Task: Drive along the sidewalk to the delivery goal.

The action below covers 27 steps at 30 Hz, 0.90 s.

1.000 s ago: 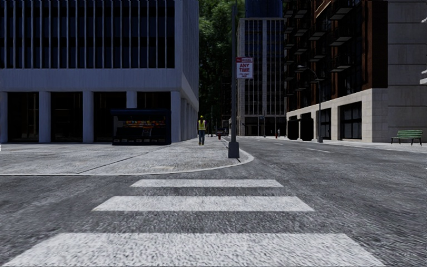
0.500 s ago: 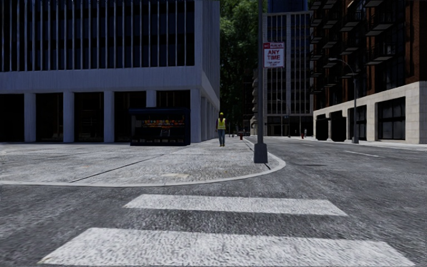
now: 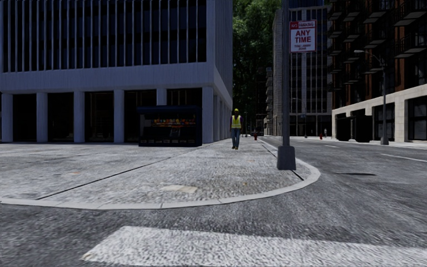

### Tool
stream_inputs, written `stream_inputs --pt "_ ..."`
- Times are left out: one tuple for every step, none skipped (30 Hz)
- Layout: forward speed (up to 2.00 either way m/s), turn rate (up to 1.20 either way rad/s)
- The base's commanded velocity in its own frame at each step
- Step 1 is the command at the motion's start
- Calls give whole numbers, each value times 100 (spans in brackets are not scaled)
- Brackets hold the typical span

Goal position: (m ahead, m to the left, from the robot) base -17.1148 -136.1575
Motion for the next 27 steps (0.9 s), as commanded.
stream_inputs --pt "200 0" --pt "200 0" --pt "200 0" --pt "200 0" --pt "200 5" --pt "200 50" --pt "200 63" --pt "200 63" --pt "200 70" --pt "200 72" --pt "200 62" --pt "200 58" --pt "200 58" --pt "200 58" --pt "200 58" --pt "200 58" --pt "200 58" --pt "200 58" --pt "200 58" --pt "200 58" --pt "200 58" --pt "200 58" --pt "200 58" --pt "200 58" --pt "200 58" --pt "200 58" --pt "200 58"
